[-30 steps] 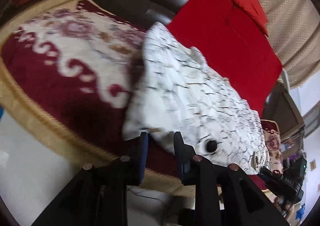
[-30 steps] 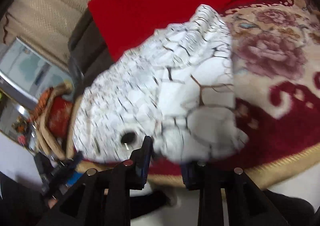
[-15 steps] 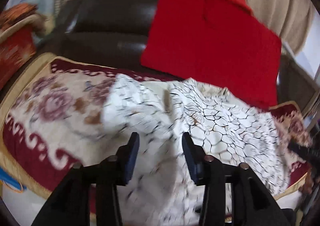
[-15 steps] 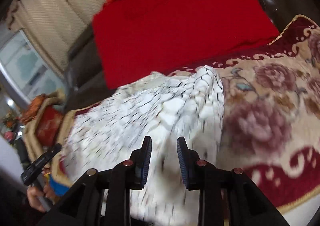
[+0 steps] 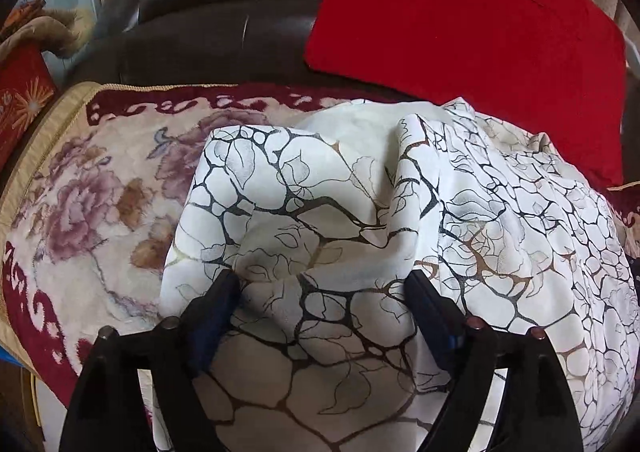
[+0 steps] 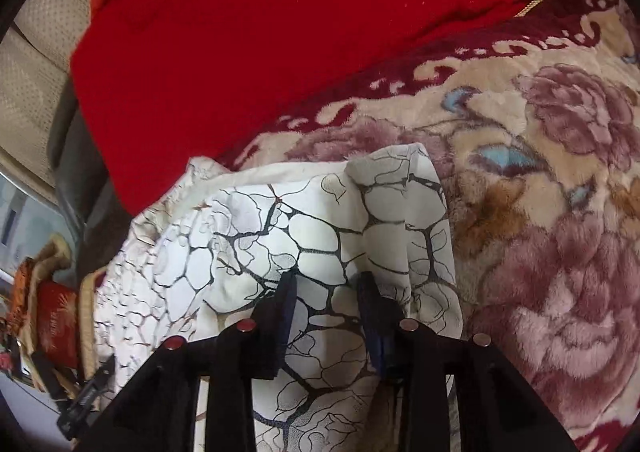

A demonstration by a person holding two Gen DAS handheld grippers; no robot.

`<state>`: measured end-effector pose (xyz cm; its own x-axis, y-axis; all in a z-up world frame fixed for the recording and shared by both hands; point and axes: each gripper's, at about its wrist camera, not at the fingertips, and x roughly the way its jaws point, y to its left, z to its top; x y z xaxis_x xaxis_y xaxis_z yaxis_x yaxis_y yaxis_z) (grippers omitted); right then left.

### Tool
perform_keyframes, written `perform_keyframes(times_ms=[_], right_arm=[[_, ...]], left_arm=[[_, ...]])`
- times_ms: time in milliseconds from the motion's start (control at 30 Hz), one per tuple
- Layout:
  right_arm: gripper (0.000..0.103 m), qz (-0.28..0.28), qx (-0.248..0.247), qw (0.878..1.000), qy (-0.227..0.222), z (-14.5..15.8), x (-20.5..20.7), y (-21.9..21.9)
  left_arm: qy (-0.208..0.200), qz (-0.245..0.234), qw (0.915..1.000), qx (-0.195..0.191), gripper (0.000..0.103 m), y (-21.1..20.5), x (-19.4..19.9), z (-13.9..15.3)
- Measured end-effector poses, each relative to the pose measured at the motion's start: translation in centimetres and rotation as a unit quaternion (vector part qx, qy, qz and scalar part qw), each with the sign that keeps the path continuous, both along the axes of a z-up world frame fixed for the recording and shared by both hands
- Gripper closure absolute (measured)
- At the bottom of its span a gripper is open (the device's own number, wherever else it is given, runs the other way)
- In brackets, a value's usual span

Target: Fold large clothes

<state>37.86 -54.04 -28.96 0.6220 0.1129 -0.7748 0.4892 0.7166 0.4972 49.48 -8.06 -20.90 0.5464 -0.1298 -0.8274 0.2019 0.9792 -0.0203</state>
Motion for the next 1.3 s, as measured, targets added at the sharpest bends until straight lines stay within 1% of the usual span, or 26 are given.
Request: perform_keyframes(times_ms=[100, 133, 200, 233, 300, 333, 400, 467, 500, 533, 567, 633, 767, 800, 867, 900, 933, 967, 1000, 1033, 1067, 1100, 1133, 1167, 1233, 1300], right_arm=[[0.067, -0.002, 0.007, 1.000, -0.009, 1.6, -2.3, 0.3], [0.065, 0.004, 0.007, 1.000, -0.029, 2.7, -3.6, 0.7], [0.065, 0.028, -0.019, 0.998, -0.052, 4.8, -5.1, 2.1], [0.065, 0.045, -0.045, 0.996, -0.061, 6.1, -6.2, 3.3], [0.066, 0.063, -0.063, 0.993, -0.071, 7.2, -7.2, 4.9], [0.066, 0.073, -0.069, 0.992, -0.074, 7.4, -7.8, 5.6], [0.066, 0.074, -0.080, 0.992, -0.065, 6.9, -8.4, 6.7], [0.065, 0.077, -0.079, 0.993, -0.030, 4.6, -8.1, 7.2], [0.065, 0.085, -0.071, 0.994, -0.001, 2.9, -7.7, 7.4], [0.065, 0.082, -0.070, 0.994, 0.005, 2.1, -7.9, 7.6], [0.065, 0.076, -0.071, 0.995, -0.001, 2.2, -8.2, 7.6], [0.064, 0.070, -0.080, 0.994, -0.011, 3.4, -8.9, 7.9], [0.064, 0.080, -0.090, 0.992, -0.044, 6.3, -10.5, 9.2], [0.064, 0.087, -0.098, 0.990, -0.054, 7.1, -10.7, 9.8], [0.064, 0.108, -0.104, 0.986, -0.071, 8.4, -10.8, 11.4], [0.064, 0.120, -0.102, 0.985, -0.077, 8.9, -10.6, 12.3], [0.064, 0.128, -0.099, 0.984, -0.079, 9.2, -10.2, 12.8], [0.064, 0.133, -0.096, 0.983, -0.078, 9.0, -9.7, 13.4], [0.064, 0.138, -0.092, 0.984, -0.072, 8.7, -9.0, 14.0], [0.048, 0.140, -0.087, 0.984, -0.064, 8.3, -8.4, 14.4], [0.036, 0.143, -0.076, 0.986, -0.045, 7.3, -7.4, 14.9], [0.036, 0.148, -0.064, 0.987, -0.024, 6.1, -6.4, 15.2], [0.035, 0.147, -0.065, 0.987, -0.005, 5.0, -5.5, 15.4], [0.035, 0.149, -0.081, 0.986, -0.003, 4.7, -5.0, 15.8], [0.036, 0.158, -0.115, 0.981, -0.014, 5.5, -4.7, 16.7], [0.036, 0.160, -0.108, 0.981, -0.032, 6.5, -5.0, 17.0]], left_arm=[[-0.015, -0.007, 0.9999, -0.002, 0.017, 0.5, -1.9, 1.4], [-0.024, -0.008, 0.9997, -0.004, 0.017, 0.7, -3.2, 2.3], [-0.048, -0.023, 0.9984, -0.016, 0.017, 1.0, -5.4, 3.7], [-0.058, -0.032, 0.9976, -0.020, 0.017, 1.1, -6.7, 4.1], [-0.063, -0.035, 0.9973, -0.012, 0.017, 1.4, -8.7, 4.3], [-0.060, -0.033, 0.9976, -0.007, 0.017, 1.5, -9.1, 4.1], [-0.041, -0.023, 0.9987, 0.020, 0.017, 1.9, -9.1, 2.2], [-0.027, -0.024, 0.9990, 0.026, 0.017, 1.9, -9.1, 0.7], [-0.029, -0.025, 0.9989, 0.028, 0.017, 1.9, -9.2, 0.5], [-0.034, -0.027, 0.9985, 0.033, 0.017, 1.7, -9.5, 0.7], [-0.037, -0.030, 0.9981, 0.040, 0.017, 1.4, -9.7, 1.2], [-0.046, -0.038, 0.9972, 0.045, 0.017, 1.3, -10.7, 2.7], [-0.070, -0.019, 0.9970, 0.029, 0.017, 2.7, -13.0, 5.1], [-0.074, -0.013, 0.9968, 0.027, 0.017, 3.3, -13.1, 5.2], [-0.073, 0.006, 0.9965, 0.042, 0.017, 4.3, -13.7, 5.1], [-0.068, 0.015, 0.9963, 0.051, 0.017, 4.6, -13.8, 4.9], [-0.058, 0.027, 0.9962, 0.059, 0.017, 5.4, -13.1, 3.9], [-0.046, 0.033, 0.9966, 0.059, 0.017, 5.8, -12.9, 3.3], [-0.027, 0.036, 0.9973, 0.058, 0.017, 6.1, -12.6, 2.4], [0.004, 0.031, 0.9981, 0.052, 0.017, 6.3, -12.1, 1.3], [0.020, 0.034, 0.9983, 0.044, 0.017, 6.6, -11.8, 0.6], [0.025, 0.040, 0.9986, 0.025, 0.017, 7.1, -11.8, 0.6], [0.024, 0.046, 0.9986, 0.003, 0.017, 7.7, -11.8, 0.8], [0.021, 0.049, 0.9986, -0.009, 0.017, 8.1, -12.0, 1.2], [0.006, 0.051, 0.9986, -0.015, 0.017, 8.8, -12.6, 2.2], [-0.003, 0.058, 0.9980, -0.027, 0.017, 9.5, -13.6, 3.0]])
